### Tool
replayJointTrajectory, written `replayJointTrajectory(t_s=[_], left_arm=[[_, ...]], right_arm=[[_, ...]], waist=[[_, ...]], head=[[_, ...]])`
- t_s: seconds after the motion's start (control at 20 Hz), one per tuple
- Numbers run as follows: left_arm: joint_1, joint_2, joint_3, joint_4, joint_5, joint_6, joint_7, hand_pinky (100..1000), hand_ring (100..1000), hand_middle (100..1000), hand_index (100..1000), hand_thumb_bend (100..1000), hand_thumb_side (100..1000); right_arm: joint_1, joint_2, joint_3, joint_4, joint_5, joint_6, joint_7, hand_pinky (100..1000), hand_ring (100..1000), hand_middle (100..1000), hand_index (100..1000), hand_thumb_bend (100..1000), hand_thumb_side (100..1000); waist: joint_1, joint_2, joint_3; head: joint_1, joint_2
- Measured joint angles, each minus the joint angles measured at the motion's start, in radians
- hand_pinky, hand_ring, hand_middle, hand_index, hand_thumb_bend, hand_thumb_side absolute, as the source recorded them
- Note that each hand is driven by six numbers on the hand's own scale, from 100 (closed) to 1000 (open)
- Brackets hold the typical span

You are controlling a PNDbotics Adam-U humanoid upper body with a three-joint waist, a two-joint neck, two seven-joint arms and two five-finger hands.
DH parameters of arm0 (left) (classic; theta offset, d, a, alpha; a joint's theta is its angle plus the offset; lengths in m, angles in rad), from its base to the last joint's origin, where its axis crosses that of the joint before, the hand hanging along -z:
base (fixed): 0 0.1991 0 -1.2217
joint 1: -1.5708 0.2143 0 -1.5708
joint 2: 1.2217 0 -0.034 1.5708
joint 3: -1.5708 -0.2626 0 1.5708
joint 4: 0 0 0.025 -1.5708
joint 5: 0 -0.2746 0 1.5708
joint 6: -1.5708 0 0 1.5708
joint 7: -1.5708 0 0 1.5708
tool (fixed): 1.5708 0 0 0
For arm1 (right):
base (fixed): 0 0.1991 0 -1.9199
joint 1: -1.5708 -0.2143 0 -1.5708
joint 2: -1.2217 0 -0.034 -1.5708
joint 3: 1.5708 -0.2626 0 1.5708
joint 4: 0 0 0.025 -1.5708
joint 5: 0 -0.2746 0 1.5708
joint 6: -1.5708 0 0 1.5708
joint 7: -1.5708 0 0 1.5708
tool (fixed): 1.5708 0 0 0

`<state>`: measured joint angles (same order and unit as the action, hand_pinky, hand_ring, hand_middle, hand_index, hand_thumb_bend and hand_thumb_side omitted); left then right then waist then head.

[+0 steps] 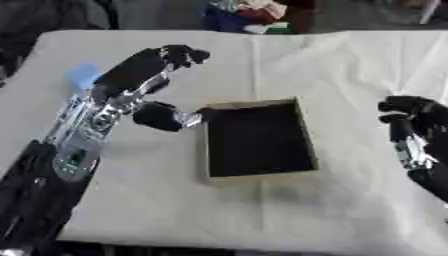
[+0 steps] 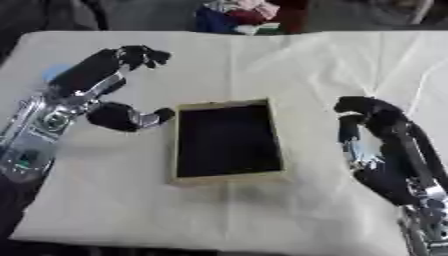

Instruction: Pick up objects on the table and place them in the box.

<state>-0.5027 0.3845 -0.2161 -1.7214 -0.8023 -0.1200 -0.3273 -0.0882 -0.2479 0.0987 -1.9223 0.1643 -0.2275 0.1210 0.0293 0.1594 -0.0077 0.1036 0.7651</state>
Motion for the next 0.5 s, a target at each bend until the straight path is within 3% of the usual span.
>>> replayJointTrajectory(t_s=[0.5], left_arm=[[0.0, 0.0, 0.009, -0.001, -0.012, 0.006, 0.002, 843, 780, 779, 941, 453, 605]], right_arm=[[0.0, 0.0, 0.0, 0.0, 0.0, -0.001, 0.001, 730, 801, 665, 794, 100, 520]], waist=[[0.0, 0.0, 0.0]], head=[[0.0, 0.0]])
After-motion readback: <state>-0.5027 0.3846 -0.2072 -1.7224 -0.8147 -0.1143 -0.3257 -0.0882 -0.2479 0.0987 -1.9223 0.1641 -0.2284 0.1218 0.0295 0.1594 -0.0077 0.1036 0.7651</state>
